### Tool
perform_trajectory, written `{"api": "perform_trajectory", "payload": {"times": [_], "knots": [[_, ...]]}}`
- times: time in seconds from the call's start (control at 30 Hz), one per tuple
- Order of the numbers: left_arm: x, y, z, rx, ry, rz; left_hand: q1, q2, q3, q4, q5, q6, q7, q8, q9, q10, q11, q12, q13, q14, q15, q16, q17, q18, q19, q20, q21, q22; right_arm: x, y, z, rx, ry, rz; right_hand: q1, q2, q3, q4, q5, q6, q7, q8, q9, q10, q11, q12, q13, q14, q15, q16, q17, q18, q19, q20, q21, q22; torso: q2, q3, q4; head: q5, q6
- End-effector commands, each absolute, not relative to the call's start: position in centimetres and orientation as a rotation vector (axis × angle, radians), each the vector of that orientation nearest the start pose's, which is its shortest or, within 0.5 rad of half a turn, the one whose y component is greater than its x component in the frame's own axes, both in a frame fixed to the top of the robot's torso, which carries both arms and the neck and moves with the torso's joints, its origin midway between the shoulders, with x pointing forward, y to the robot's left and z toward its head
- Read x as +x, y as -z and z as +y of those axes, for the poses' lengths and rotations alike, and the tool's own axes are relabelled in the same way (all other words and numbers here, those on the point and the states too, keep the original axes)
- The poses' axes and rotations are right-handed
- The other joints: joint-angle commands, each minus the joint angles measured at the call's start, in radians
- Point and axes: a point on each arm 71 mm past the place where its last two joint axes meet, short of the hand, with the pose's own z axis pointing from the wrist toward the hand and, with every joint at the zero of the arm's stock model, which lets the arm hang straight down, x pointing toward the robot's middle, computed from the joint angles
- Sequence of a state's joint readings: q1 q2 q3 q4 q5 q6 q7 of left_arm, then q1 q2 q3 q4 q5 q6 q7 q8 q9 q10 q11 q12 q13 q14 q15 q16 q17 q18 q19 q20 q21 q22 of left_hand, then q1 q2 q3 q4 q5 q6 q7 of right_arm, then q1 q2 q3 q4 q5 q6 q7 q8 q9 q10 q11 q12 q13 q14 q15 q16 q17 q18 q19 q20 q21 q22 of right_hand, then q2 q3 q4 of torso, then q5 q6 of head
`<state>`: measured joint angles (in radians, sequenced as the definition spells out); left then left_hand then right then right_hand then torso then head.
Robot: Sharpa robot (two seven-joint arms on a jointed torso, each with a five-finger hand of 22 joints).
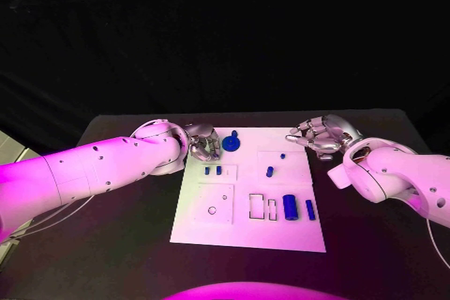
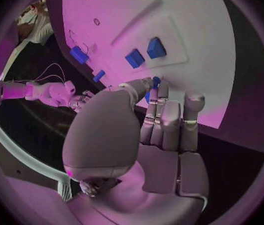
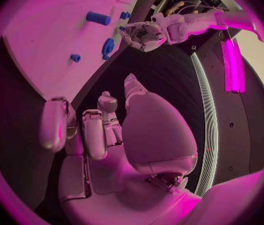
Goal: Assemble the parts on the task board
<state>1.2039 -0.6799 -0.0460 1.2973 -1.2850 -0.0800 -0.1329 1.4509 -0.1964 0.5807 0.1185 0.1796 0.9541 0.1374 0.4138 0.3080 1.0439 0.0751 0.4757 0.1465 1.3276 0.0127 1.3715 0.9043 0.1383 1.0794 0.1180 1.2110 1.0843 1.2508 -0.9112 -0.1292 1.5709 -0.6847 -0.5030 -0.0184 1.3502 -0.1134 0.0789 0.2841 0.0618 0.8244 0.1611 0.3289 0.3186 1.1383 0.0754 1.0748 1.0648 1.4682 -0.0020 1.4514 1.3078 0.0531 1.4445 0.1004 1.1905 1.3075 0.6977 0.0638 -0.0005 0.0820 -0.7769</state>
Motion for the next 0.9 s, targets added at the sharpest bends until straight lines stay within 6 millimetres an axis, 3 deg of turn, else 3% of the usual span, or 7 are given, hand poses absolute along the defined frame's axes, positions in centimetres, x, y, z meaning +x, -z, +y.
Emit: {"api": "perform_trajectory", "payload": {"times": [0.03,0.47,0.9], "knots": [[51.95,22.23,18.23,0.069,0.613,1.995,-0.008,0.000,-0.004,-0.002,-0.002,0.006,0.002,-0.003,0.001,0.004,0.002,-0.005,0.001,0.005,-0.001,0.000,0.001,-0.005,0.001,0.001,-0.001,0.001,47.82,19.07,-23.46,0.616,-0.920,1.683,-0.001,0.005,-0.002,0.002,-0.002,-0.008,-0.002,0.005,-0.002,0.006,0.000,-0.002,0.000,0.049,0.001,-0.003,0.078,0.020,-0.005,0.001,-0.001,0.076,-0.001,0.0003,0.0006,-0.001,-0.001],[51.85,22.25,18.34,0.063,0.619,2.004,-0.008,-0.001,-0.004,-0.004,-0.003,0.005,0.002,-0.005,0.002,0.004,0.002,-0.007,0.001,0.005,-0.001,0.000,0.003,-0.005,0.000,0.001,-0.002,0.001,47.85,19.09,-23.50,0.617,-0.918,1.685,-0.001,0.005,-0.002,0.002,-0.002,-0.008,-0.002,0.005,-0.002,0.006,0.000,-0.002,0.000,0.049,0.001,-0.003,0.078,0.020,-0.005,0.001,-0.001,0.076,0.000,-0.0005,0.0010,0.000,-0.001],[51.79,22.18,18.53,0.047,0.621,1.998,-0.018,-0.017,0.005,-0.010,-0.002,-0.051,0.018,-0.061,-0.011,0.003,0.013,-0.034,0.003,-0.001,0.008,-0.002,-0.009,-0.004,-0.006,0.007,-0.008,-0.004,47.90,19.11,-23.50,0.618,-0.916,1.684,-0.001,0.006,-0.003,0.002,-0.002,-0.008,-0.002,0.005,-0.002,0.004,0.000,-0.003,-0.002,0.049,0.001,-0.004,0.077,0.020,-0.005,0.001,-0.002,0.076,-0.001,-0.0001,0.0009,0.001,0.001]]}}
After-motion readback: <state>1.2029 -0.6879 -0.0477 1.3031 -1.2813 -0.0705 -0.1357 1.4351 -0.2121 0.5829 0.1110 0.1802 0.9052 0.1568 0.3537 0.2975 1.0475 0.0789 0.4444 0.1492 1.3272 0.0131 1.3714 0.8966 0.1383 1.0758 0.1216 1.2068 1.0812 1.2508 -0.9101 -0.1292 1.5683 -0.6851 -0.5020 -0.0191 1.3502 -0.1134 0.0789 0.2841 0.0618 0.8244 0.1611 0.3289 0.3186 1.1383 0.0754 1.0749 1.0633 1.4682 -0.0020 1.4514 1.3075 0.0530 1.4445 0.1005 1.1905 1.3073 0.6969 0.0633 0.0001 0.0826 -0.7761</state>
